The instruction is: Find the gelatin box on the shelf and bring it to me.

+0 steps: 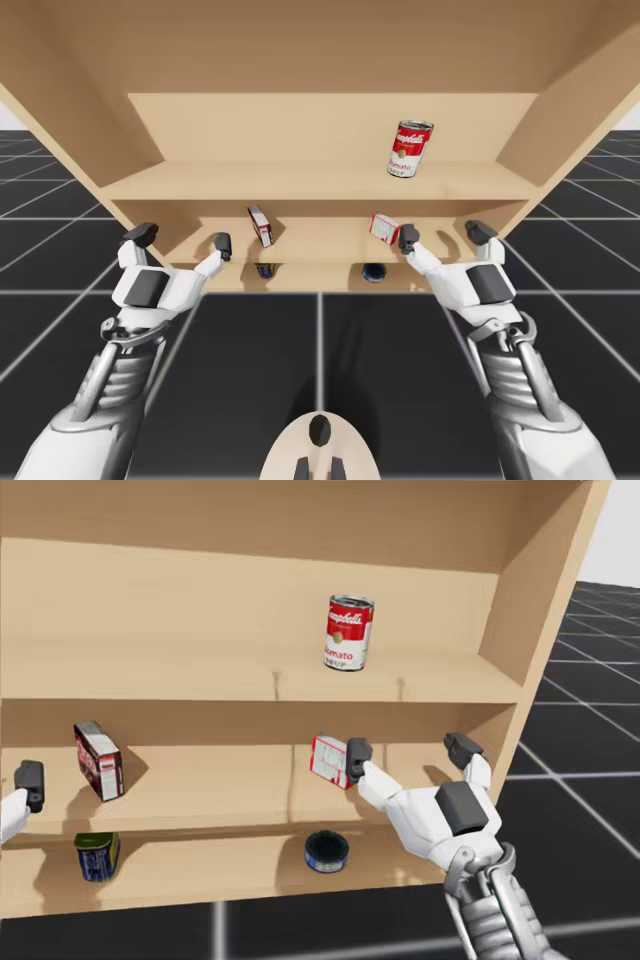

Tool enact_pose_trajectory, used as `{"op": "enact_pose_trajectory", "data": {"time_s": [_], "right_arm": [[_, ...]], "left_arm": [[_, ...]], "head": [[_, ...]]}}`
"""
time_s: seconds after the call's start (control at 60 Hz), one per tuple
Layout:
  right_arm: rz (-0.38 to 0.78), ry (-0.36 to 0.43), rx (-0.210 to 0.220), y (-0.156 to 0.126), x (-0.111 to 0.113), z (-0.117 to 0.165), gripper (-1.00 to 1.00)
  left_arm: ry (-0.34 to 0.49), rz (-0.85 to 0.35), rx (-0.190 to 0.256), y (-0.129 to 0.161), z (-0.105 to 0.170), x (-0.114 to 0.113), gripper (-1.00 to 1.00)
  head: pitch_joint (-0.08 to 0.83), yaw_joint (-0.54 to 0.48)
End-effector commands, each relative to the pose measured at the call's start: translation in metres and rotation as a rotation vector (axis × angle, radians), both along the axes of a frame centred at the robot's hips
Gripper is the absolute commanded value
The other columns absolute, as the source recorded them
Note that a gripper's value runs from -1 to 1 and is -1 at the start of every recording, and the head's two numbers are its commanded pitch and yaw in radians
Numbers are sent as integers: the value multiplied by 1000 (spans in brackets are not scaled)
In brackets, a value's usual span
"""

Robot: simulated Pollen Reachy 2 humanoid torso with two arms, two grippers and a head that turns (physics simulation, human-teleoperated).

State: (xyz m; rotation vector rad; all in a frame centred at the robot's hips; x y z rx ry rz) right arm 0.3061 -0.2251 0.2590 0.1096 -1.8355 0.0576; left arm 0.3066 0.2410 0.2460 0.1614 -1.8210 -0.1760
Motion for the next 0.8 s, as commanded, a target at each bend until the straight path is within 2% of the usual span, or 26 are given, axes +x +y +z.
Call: {"op": "enact_pose_trajectory", "data": {"time_s": [0.017, 0.067, 0.217, 0.25, 0.333, 0.383, 0.433, 0.567, 0.8], "right_arm": [[11, 4, 9, 3, 0, -1, -1000], [41, 18, 28, 6, -1, -1, -1000], [63, 38, 1, 13, -13, 2, -1000], [124, 67, -4, 14, -19, 6, -1000], [173, 71, -15, 13, -26, 12, -1000], [215, 91, 3, 12, -27, 14, -1000], [231, 99, -4, 12, -26, 15, -1000], [294, 135, -46, 12, -15, 7, -1000], [334, 218, -72, 18, 23, -9, -1000]], "left_arm": [[-1, -1, -1, 0, 0, 0, -1000], [0, -2, -4, 0, 0, 1, -1000], [2, -3, -10, 0, 1, 1, -1000], [2, -4, -13, 1, 1, 1, -1000], [4, -7, -18, 1, 1, 1, -1000], [5, -9, -19, 1, 1, 1, -1000], [6, -11, -19, 1, 0, 1, -1000], [7, -14, -19, 0, 0, 1, -1000], [7, -15, -21, -1, 0, 0, -1000]], "head": [[372, -240], [380, -240], [390, -230], [392, -230], [397, -236], [397, -239], [399, -240], [401, -242], [401, -244]]}}
